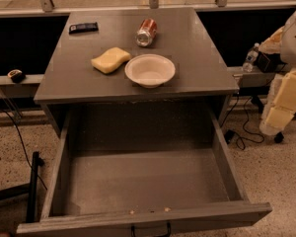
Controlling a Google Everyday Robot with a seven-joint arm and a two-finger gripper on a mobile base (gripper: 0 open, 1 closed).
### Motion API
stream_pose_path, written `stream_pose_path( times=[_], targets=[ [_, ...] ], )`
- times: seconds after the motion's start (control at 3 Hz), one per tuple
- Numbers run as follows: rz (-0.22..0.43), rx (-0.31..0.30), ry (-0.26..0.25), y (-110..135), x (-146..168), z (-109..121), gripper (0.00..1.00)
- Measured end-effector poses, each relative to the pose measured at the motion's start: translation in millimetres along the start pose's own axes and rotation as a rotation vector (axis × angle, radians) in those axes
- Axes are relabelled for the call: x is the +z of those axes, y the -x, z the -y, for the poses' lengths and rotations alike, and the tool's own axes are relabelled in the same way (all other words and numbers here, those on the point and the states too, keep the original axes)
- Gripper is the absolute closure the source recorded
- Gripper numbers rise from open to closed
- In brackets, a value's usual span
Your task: Place sponge into top drawer
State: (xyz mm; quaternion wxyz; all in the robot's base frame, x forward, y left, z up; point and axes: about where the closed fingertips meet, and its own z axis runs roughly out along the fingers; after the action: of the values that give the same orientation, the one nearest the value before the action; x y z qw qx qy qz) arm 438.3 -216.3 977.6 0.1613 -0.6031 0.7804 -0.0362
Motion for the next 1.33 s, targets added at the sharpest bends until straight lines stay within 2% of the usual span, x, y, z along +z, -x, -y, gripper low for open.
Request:
stream_pose_path(
  times=[0.33,0.67,1.0,1.33],
  targets=[
    [0.0,0.0,0.0,0.0,0.0,0.0,0.0],
    [0.045,-0.016,-0.008,24.6,24.1,25.2,0.0],
    [0.091,-0.015,-0.015,67.8,71.8,70.8,0.0],
    [0.155,0.027,-0.005,113.4,117.0,115.3,0.0]
  ],
)
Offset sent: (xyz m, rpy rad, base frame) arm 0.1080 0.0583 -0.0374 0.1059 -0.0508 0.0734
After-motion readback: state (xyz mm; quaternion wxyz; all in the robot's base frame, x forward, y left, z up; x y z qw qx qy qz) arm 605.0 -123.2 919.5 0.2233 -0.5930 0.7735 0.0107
